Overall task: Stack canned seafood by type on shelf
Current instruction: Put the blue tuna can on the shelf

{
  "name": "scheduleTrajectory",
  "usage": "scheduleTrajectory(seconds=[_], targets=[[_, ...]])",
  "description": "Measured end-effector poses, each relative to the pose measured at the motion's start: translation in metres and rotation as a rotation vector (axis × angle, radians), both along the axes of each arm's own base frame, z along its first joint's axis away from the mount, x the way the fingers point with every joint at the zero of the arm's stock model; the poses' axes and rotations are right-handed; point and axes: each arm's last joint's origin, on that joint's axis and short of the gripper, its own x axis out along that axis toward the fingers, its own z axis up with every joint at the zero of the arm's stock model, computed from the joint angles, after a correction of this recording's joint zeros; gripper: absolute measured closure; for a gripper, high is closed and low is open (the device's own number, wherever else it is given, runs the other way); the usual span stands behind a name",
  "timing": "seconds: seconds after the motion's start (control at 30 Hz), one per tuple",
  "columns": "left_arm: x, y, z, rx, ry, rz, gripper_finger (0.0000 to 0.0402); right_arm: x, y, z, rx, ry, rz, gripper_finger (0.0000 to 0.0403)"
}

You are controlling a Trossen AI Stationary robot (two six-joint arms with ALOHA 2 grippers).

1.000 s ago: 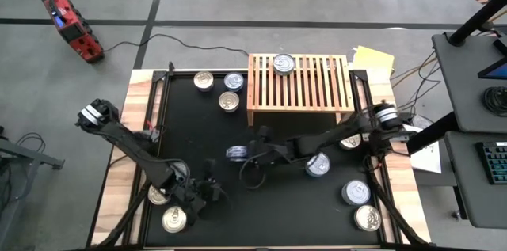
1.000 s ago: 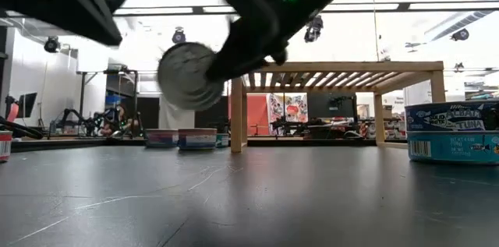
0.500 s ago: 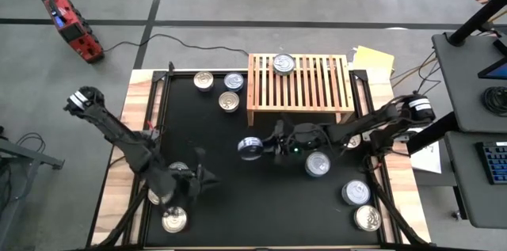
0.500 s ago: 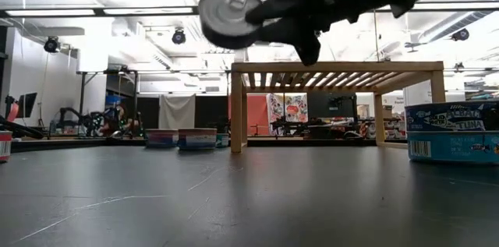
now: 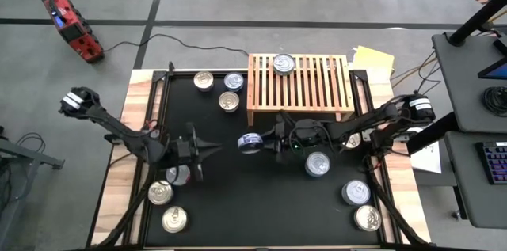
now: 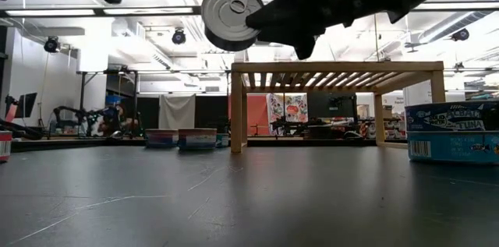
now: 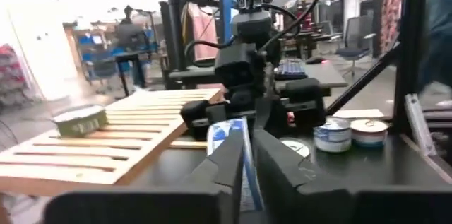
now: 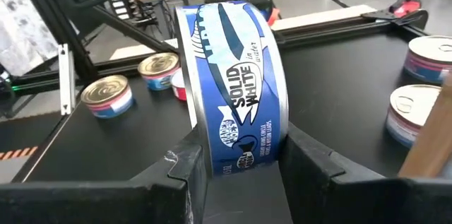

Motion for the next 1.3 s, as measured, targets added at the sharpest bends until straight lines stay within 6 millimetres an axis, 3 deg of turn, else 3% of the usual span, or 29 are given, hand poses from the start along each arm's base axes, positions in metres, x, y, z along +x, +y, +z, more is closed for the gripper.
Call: scheduleTrajectory(seconds=[0.13, 0.43, 0.6, 0.8, 1.3], targets=[[0.002, 0.000, -0.002, -0.049, 0.000, -0.062, 0.0328, -0.001, 0.005, 0.000, 0.001, -0.001, -0.001, 0.0273], [0.010, -0.003, -0.017, -0.174, 0.039, -0.056, 0.0175, -0.003, 0.025, 0.012, -0.085, -0.041, -0.044, 0.0273], [0.021, -0.005, -0.025, -0.192, 0.004, -0.034, 0.0119, 0.000, 0.032, 0.019, -0.125, -0.066, -0.037, 0.0273], [0.031, -0.006, -0.034, -0.170, -0.005, -0.020, 0.0102, 0.002, 0.036, 0.023, -0.148, -0.076, -0.023, 0.0273], [0.069, -0.009, -0.023, -0.051, -0.007, -0.044, 0.0107, 0.007, 0.049, 0.023, -0.199, -0.079, 0.022, 0.0273]])
